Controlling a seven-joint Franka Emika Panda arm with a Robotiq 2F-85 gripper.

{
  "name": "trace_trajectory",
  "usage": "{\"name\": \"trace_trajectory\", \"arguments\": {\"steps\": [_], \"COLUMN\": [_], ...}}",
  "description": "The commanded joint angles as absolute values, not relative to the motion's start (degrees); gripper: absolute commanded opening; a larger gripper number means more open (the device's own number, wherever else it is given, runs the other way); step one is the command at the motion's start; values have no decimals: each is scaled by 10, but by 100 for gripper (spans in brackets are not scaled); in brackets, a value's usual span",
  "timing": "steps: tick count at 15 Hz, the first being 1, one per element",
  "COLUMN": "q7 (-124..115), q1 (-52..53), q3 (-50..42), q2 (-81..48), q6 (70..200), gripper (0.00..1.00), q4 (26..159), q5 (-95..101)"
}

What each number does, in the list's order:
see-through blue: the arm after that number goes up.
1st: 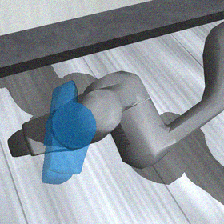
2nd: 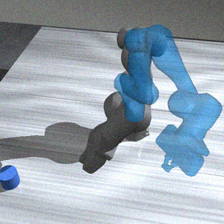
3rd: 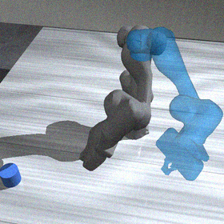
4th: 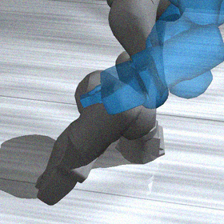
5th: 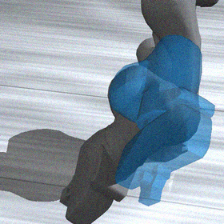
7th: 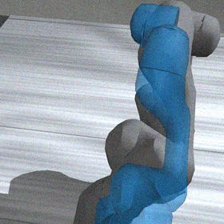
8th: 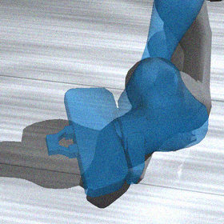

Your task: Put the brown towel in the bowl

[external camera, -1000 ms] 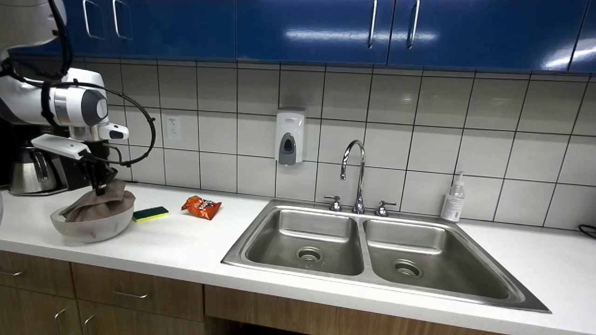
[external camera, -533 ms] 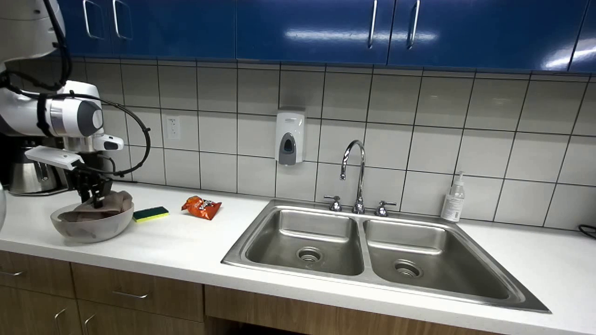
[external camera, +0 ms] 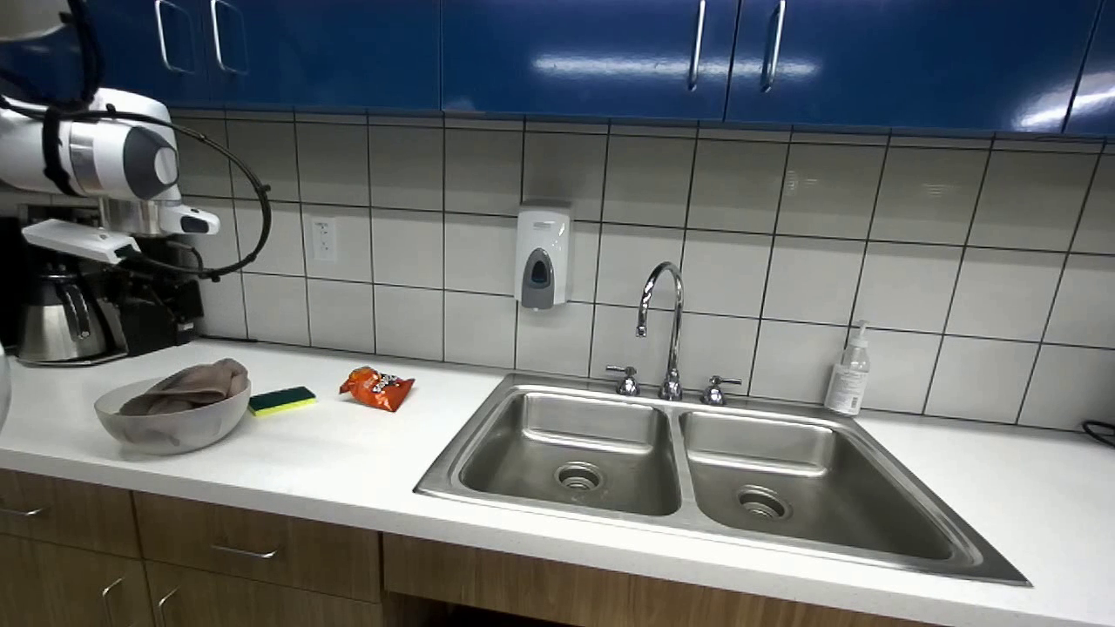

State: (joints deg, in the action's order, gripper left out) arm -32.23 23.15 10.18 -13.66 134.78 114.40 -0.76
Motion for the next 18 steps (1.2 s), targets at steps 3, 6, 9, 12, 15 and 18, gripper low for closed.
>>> {"name": "trace_trajectory", "arguments": {"steps": [3,6,9,12,15,18], "q7": [-290,-291,-274,-266,-277,-278], "q1": [198,173,130,91,90,96], "q3": [111,102,79,55,66,75], "q2": [-38,-8,27,62,24,18], "q6": [1261,1260,1229,1194,1216,1218], "gripper": [100,100,100,100,100,100], "q4": [1190,1218,1244,1268,1241,1241], "q5": [-30,-27,-54,-44,-38,-37]}}
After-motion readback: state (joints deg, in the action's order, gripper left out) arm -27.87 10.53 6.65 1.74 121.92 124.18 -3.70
